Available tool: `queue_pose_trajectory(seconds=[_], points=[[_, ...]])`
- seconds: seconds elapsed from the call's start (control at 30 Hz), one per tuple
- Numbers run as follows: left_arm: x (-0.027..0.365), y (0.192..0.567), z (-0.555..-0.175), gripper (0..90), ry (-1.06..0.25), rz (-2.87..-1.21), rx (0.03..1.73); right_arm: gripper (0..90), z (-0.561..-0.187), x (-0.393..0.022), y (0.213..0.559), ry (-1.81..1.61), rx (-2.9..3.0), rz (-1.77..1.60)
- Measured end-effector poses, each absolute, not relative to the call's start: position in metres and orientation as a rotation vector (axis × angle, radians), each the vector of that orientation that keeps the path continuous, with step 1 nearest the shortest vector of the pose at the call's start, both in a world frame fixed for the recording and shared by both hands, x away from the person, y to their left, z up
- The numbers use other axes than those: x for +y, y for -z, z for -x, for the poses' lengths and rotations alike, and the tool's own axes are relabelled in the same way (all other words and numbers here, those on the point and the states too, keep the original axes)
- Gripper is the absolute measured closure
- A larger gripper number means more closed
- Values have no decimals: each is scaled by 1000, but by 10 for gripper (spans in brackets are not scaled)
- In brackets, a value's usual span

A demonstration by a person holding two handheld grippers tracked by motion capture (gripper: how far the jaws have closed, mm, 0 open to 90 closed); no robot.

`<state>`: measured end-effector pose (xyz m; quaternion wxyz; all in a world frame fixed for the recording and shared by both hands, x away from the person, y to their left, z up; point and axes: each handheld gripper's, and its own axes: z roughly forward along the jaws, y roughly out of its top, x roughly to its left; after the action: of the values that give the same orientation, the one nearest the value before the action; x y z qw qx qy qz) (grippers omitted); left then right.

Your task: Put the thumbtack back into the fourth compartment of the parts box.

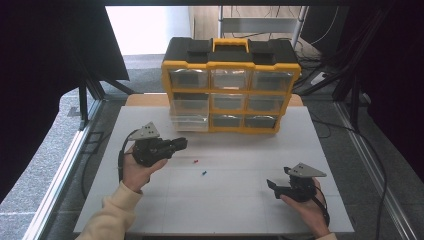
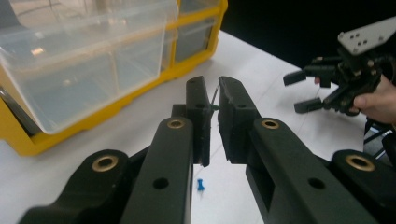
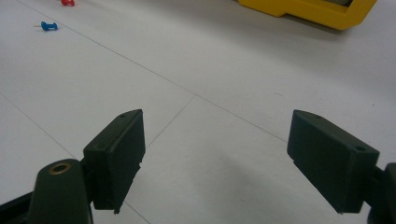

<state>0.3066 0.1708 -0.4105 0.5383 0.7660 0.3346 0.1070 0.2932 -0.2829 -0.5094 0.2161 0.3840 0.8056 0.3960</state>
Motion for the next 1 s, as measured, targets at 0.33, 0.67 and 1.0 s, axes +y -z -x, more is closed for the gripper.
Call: queue_pose_trajectory(seconds=[0.33,0.67,1.0], points=[[171,388,-312,826,-269,-1781,771,194,-293,-284,509,-1097,2226,-1072],[171,373,-318,826,-300,-1761,770,194,-294,-284,509,-1104,2225,-1076],[173,360,-329,826,-315,-1740,774,194,-294,-285,510,-1102,2221,-1080]])
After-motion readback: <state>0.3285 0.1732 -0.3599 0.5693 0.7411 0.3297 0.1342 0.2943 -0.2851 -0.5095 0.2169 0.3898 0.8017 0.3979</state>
